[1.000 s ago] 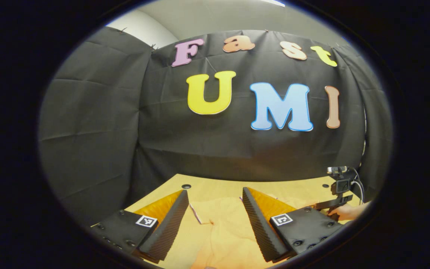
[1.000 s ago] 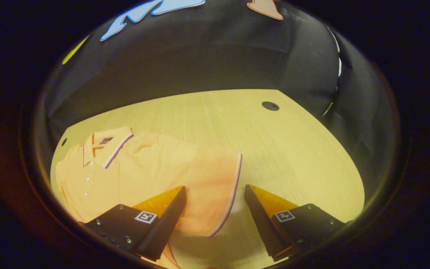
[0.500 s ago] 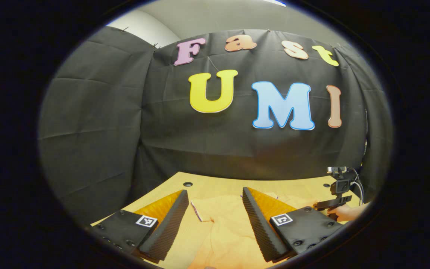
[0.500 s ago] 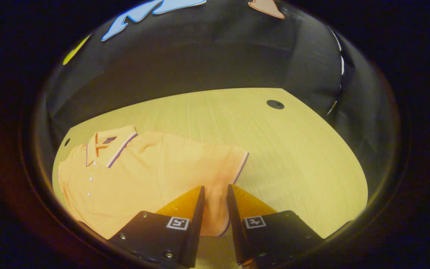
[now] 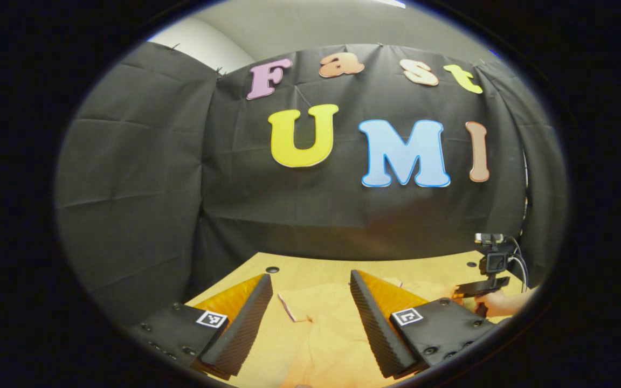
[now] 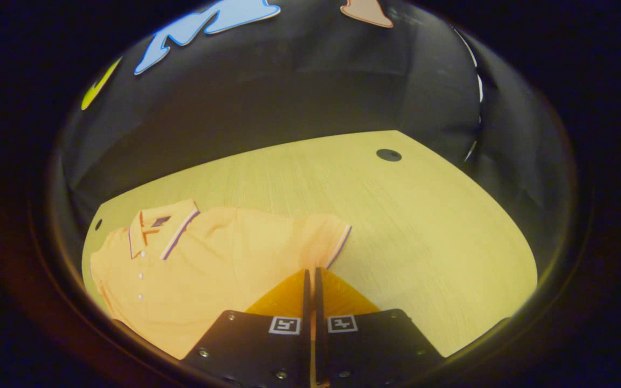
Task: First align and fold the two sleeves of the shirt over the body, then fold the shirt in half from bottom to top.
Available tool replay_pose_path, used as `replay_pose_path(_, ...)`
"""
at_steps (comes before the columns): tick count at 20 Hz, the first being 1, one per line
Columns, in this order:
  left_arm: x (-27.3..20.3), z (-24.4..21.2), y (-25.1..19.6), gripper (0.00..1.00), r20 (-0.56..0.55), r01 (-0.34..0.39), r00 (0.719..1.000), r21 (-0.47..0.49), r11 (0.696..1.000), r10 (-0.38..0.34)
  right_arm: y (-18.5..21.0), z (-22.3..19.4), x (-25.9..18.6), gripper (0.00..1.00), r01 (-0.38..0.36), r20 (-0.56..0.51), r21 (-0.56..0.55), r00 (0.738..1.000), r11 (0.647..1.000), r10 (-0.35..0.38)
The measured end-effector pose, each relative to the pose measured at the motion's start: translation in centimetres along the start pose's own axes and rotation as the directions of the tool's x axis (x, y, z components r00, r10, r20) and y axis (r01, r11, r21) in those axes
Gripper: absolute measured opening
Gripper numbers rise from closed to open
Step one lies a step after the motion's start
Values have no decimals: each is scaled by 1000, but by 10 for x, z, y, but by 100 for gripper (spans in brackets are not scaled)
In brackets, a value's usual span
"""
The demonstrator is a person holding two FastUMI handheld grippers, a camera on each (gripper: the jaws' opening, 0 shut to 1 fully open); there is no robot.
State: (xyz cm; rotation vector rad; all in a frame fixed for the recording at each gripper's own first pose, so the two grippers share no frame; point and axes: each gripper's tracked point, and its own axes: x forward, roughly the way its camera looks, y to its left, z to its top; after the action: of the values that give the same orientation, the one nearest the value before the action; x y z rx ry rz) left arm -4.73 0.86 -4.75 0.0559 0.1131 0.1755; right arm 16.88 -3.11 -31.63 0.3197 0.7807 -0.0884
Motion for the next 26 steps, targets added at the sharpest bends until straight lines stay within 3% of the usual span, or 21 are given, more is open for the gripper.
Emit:
replay_pose_path(9,13,-6,31,94,-11,-2,1000,-28,1000,1,70,32,-32,4,-84,110,-143,989,986,100)
replay_pose_path(14,12,-10,46,94,-17,-30,999,-46,998,30,107,16,-33,4,-152,74,-220,982,963,172)
replay_pose_path(21,8,-13,58,94,-23,-68,998,-47,997,67,125,-7,-23,6,-182,12,-263,981,948,192)
replay_pose_path(26,14,-12,52,94,-24,-50,999,-48,998,49,124,-9,-22,13,-185,-9,-239,982,953,188)
